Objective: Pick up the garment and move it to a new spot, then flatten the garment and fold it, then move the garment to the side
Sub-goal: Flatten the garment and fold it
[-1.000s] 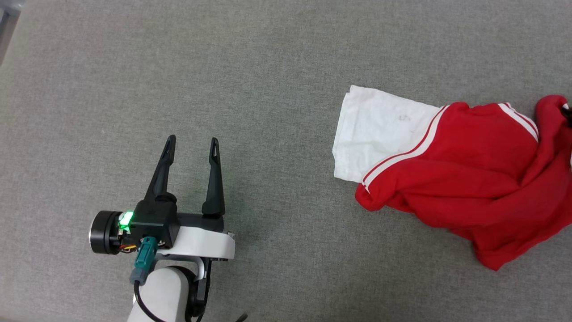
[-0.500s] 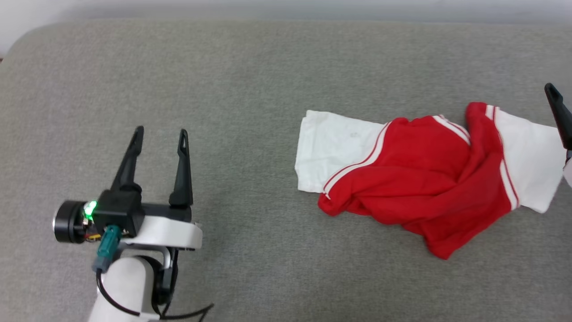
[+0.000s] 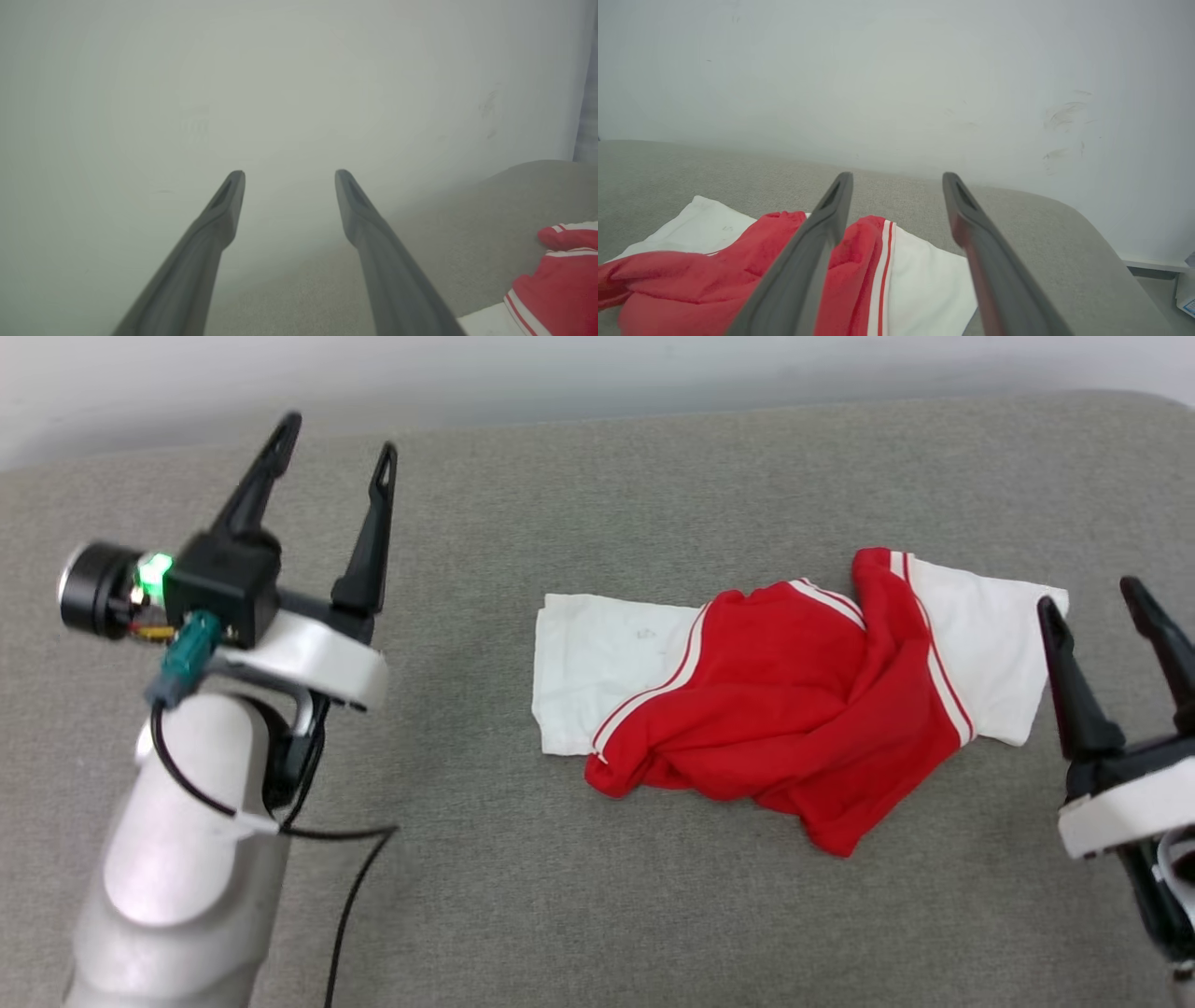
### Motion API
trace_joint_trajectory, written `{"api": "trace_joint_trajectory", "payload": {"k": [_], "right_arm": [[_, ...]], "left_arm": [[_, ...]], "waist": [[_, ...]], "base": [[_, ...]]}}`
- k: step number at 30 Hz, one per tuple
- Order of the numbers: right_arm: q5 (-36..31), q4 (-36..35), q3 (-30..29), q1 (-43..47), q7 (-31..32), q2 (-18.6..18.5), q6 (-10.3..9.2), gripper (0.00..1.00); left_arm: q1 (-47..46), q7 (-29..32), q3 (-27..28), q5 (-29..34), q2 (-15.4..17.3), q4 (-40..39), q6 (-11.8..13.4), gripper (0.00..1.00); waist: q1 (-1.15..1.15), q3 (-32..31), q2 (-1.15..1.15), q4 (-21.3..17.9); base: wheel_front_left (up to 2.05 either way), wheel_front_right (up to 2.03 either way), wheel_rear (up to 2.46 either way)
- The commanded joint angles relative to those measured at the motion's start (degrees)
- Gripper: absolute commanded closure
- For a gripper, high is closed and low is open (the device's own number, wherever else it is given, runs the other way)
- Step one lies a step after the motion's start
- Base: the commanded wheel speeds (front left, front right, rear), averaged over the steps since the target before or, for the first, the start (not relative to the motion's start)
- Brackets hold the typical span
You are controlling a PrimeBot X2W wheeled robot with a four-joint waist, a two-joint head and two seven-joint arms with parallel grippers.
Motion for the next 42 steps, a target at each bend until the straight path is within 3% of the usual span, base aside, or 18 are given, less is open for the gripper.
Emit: {"api": "trace_joint_trajectory", "payload": {"k": [1, 6, 13, 20, 25, 32, 41, 42], "right_arm": [[-0.3, -0.9, -0.2, 0.9, 0.1, 0.5, -0.06, 0.00], [-3.0, -8.3, -2.2, 7.2, 2.9, 4.3, -0.06, 0.00], [-4.3, -13.4, -2.8, 10.1, 4.9, 5.2, -0.06, 0.00], [-4.0, -14.5, -1.9, 9.2, 5.3, 5.3, -0.06, 0.00], [-3.5, -13.8, -0.8, 7.3, 4.8, 4.8, -0.06, 0.00], [-2.8, -12.0, 1.5, 4.3, 3.4, 4.1, -0.06, 0.00], [-2.3, -9.1, 3.3, 1.1, 1.2, 3.7, -0.06, 0.00], [-2.1, -8.2, 3.4, 0.8, 0.6, 3.5, -0.06, 0.00]], "left_arm": [[-0.9, 0.3, -0.3, -0.2, 0.4, 0.2, -0.2, 0.00], [-8.3, 6.0, -5.2, -4.4, 3.6, 2.2, -0.8, 0.00], [-17.2, 19.6, -18.4, -17.4, 9.3, 6.3, -0.8, 0.00], [-24.0, 38.2, -29.6, -31.3, 11.5, 12.8, -0.8, 0.00], [-28.0, 48.4, -35.0, -37.5, 12.0, 16.9, -0.8, 0.00], [-32.5, 54.9, -42.0, -40.8, 11.6, 21.4, -0.8, 0.00], [-34.9, 57.2, -49.0, -43.1, 10.9, 26.9, -0.8, 0.00], [-33.8, 57.0, -51.4, -44.6, 11.2, 26.6, -0.8, 0.52]], "waist": [[0.00, -0.1, 0.00, -0.5], [0.00, 0.2, 0.00, -1.6], [0.00, 1.2, 0.00, -3.3], [0.00, 3.1, 0.00, -4.7], [0.00, 5.0, 0.00, -5.9], [0.00, 8.3, 0.00, -7.7], [0.00, 11.4, 0.00, -9.2], [0.00, 11.6, 0.00, -9.3]], "base": [[0.00, 0.00, 0.00], [0.00, 0.00, 0.00], [0.00, 0.00, 0.00], [0.00, 0.00, 0.00], [0.00, 0.00, 0.00], [0.00, 0.00, 0.00], [0.00, 0.00, 0.00], [0.00, 0.00, 0.00]]}}
